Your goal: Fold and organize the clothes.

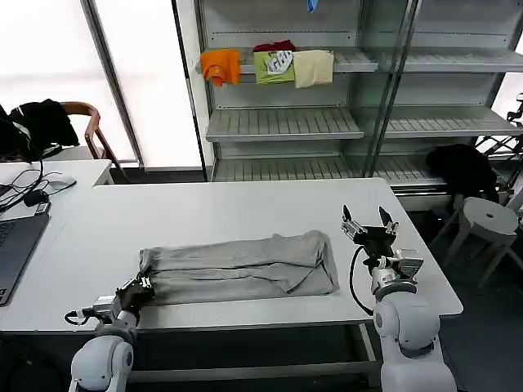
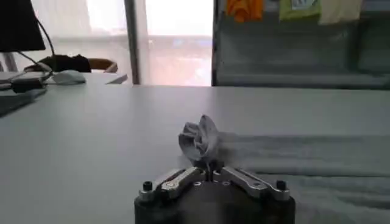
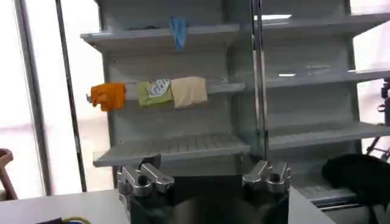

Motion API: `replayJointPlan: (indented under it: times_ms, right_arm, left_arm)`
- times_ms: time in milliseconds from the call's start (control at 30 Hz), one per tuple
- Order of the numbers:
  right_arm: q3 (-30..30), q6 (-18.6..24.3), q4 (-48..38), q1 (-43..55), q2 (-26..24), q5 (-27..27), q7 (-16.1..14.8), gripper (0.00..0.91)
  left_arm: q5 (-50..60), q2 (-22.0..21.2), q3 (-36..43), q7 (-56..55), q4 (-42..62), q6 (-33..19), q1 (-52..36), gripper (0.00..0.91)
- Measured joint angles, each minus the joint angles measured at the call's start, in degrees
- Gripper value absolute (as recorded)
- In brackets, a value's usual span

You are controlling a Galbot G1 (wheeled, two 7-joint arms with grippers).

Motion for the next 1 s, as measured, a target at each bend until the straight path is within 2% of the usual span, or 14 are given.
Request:
replayJointPlan:
  times_ms: [167, 300, 767, 900, 1000]
  right_arm:
    - [0.5, -0.3, -0.3, 0.0, -0.7, 0.0, 0.0, 0.907]
    - [0.6, -0.4, -0.8, 0.1, -1.2, 0.0, -0.2, 0.907]
    - [-0.1, -0.4, -3.4, -0.7, -0.9, -0.8, 0.4, 0.907]
    - [-0.3, -0.4, -3.6, -1.1, -0.5, -1.2, 0.2, 0.907]
    - [-0.3, -0.3, -3.6, -1.6, -0.6, -1.4, 0.1, 0.907]
  left_arm:
    - [1.4, 1.9, -2.4, 2.1, -0.8, -1.3, -0.9, 0.010]
    - [2.2, 5.0, -5.7, 5.2, -0.2, -1.8, -1.9, 0.010]
    - [7.5, 21.8, -17.5, 15.2, 9.3, -5.3, -6.5, 0.010]
    - [7.8, 23.2, -18.4, 16.4, 8.8, -5.0, -6.9, 0.020]
    - [7.8, 22.3, -18.2, 17.0, 6.8, -4.2, -6.7, 0.020]
